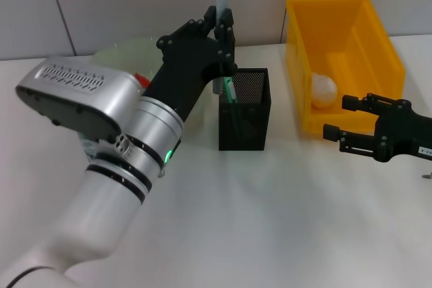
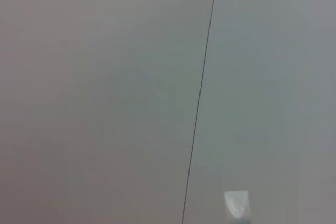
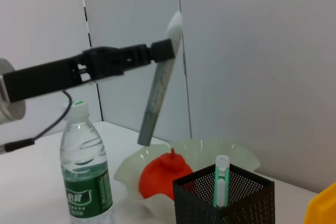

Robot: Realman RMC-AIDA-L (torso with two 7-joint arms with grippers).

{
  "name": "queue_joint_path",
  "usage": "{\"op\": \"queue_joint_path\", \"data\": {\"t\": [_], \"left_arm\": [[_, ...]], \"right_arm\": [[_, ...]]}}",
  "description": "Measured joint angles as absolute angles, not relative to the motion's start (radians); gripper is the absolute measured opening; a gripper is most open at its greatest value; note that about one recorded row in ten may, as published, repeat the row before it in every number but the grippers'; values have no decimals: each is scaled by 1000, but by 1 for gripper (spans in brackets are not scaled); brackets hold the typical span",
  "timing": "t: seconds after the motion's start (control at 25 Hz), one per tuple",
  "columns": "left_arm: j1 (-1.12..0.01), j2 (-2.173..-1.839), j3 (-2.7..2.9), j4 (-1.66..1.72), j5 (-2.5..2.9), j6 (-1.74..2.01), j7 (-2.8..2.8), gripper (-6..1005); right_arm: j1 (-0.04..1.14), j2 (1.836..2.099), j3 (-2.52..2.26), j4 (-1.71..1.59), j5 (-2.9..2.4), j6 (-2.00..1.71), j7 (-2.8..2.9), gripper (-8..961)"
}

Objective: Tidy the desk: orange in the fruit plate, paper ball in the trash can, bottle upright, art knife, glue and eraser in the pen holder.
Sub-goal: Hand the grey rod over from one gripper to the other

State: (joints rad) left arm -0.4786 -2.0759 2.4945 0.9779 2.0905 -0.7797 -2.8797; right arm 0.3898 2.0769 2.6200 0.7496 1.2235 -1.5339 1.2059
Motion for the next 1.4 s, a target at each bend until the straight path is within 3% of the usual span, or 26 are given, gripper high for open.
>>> {"op": "queue_joint_path", "data": {"t": [1.0, 1.4], "left_arm": [[-354, -2063, 2587, 1026, 2345, -882, -2880, 150], [-469, -2078, 2573, 961, 2321, -805, -2880, 149]], "right_arm": [[385, 2074, 2613, 740, 1284, -1638, 1189, 775], [386, 2075, 2609, 732, 1280, -1628, 1189, 774]]}}
